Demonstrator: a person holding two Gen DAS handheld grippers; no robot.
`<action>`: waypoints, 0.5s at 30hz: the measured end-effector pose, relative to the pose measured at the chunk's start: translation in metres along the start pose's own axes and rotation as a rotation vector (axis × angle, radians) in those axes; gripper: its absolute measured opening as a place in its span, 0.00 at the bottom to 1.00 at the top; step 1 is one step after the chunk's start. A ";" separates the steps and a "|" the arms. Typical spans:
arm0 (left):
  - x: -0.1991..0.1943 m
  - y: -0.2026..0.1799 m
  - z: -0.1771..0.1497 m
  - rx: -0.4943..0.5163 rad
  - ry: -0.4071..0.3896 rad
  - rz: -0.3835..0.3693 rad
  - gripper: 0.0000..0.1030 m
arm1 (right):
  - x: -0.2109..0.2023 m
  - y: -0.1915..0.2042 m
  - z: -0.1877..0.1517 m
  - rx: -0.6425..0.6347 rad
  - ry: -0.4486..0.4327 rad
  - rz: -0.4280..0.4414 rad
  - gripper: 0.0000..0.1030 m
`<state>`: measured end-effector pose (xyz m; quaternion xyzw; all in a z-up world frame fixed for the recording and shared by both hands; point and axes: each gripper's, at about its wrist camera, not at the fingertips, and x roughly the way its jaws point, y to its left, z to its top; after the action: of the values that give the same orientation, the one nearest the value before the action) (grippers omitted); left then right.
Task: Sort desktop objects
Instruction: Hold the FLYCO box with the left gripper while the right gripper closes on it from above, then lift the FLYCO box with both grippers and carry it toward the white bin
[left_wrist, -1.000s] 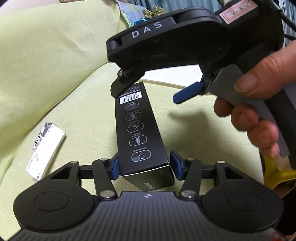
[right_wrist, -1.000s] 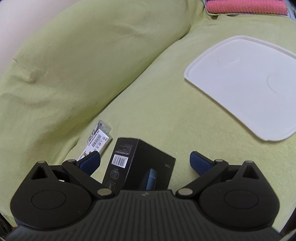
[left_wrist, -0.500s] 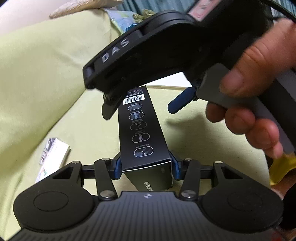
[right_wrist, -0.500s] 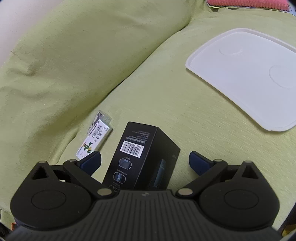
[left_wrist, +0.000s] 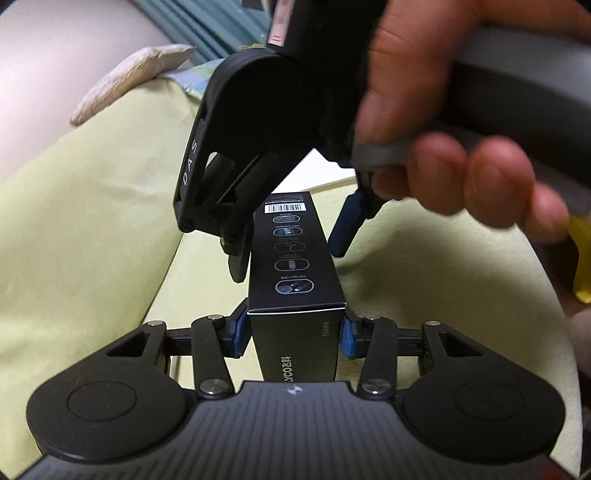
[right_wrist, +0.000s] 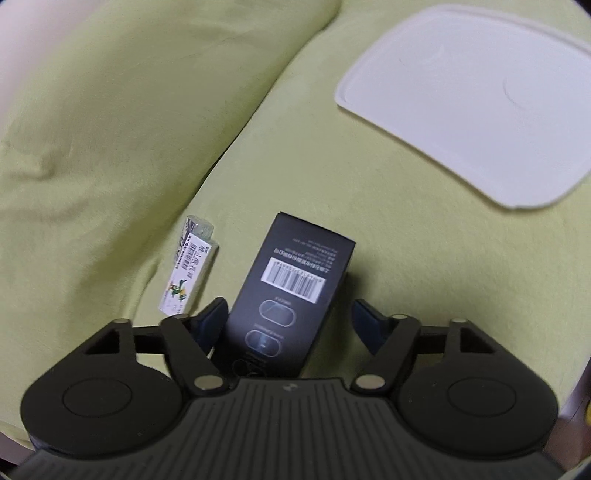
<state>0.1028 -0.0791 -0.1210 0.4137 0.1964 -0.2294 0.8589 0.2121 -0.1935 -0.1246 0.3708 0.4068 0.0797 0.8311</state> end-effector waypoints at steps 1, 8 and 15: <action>0.000 -0.001 0.000 0.015 0.001 0.003 0.49 | -0.001 -0.002 0.000 0.016 0.007 0.010 0.53; 0.002 -0.003 0.000 0.071 0.021 0.020 0.53 | -0.015 -0.012 -0.006 0.061 0.006 0.014 0.47; 0.005 -0.001 -0.004 0.117 0.036 0.009 0.52 | -0.021 -0.012 -0.010 0.050 -0.003 -0.010 0.47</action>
<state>0.1059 -0.0775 -0.1262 0.4682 0.1961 -0.2290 0.8306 0.1895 -0.2058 -0.1238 0.3896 0.4092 0.0646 0.8225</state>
